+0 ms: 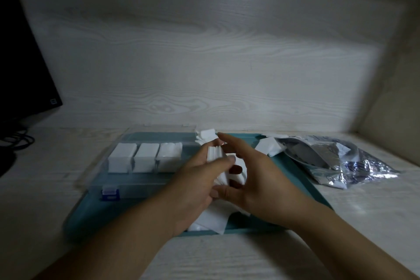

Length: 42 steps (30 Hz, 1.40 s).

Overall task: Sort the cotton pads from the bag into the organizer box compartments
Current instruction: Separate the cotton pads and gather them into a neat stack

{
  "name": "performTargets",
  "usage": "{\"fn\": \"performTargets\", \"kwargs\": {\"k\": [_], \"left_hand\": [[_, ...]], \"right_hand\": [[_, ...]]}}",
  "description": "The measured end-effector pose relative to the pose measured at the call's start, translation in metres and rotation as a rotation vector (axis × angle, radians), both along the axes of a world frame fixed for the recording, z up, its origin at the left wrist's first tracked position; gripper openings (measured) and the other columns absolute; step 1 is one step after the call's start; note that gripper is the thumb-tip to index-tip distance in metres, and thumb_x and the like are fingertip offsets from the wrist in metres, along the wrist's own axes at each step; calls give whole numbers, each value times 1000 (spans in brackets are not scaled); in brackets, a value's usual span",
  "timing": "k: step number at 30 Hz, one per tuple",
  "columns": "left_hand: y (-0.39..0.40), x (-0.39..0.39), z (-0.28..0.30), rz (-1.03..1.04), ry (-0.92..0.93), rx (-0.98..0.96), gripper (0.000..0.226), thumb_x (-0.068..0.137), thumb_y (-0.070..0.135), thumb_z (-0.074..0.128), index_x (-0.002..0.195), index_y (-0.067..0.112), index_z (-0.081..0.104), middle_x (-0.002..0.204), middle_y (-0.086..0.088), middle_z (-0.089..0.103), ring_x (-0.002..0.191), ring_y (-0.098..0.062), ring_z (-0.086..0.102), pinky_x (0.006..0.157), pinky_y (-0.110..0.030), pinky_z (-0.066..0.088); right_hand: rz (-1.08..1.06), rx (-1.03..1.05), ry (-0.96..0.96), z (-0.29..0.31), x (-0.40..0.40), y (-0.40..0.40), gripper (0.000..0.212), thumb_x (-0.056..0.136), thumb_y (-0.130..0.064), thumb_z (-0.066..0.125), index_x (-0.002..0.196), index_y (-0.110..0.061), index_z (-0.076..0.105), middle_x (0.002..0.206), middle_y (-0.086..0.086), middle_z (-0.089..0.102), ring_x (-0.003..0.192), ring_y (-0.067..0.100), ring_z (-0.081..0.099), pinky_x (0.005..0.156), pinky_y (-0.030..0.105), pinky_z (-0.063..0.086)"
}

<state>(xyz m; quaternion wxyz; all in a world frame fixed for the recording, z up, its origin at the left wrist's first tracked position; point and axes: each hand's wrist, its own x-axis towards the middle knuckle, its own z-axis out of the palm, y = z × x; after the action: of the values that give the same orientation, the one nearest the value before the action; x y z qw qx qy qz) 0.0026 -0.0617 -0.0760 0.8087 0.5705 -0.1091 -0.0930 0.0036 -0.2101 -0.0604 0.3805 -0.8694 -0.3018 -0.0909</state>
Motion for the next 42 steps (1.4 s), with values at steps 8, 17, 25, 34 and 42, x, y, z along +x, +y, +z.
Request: {"fn": "performTargets", "kwargs": {"k": [8,17,25,34,42], "left_hand": [[-5,-2,0,149,-73,255,53,95,0,46,111,48,63,99,-2,76,98,-22,71,82,-41,57],[-9,-5,2,234,-114,362,43,99,3,50,129,33,56,94,5,75,86,-10,72,66,-21,55],[-4,-15,12,190,48,281,27,91,-2,57,89,20,72,88,-9,76,95,-33,71,85,-43,57],[-2,-6,15,304,43,185,33,96,6,54,106,35,66,95,-6,75,79,-26,70,58,-35,53],[9,-4,23,303,201,-54,19,98,29,56,94,12,64,72,-11,60,50,-18,47,38,-21,34]], "right_hand": [[4,-70,-157,-8,-1,2,101,78,-39,77,153,-37,10,142,-15,45,127,3,46,101,16,41],[7,-15,-283,-15,-2,8,91,82,-37,66,155,-24,15,140,-8,48,126,9,48,100,37,48],[92,-26,-362,-13,-3,8,93,81,-15,73,153,-30,17,134,-8,48,111,10,54,87,31,52],[106,77,-297,4,-6,-1,73,87,-25,68,150,-20,31,138,-7,50,126,4,48,102,19,40],[-316,-304,163,4,50,-64,33,89,-25,65,122,-24,63,112,-5,67,95,7,61,85,22,47]]}}
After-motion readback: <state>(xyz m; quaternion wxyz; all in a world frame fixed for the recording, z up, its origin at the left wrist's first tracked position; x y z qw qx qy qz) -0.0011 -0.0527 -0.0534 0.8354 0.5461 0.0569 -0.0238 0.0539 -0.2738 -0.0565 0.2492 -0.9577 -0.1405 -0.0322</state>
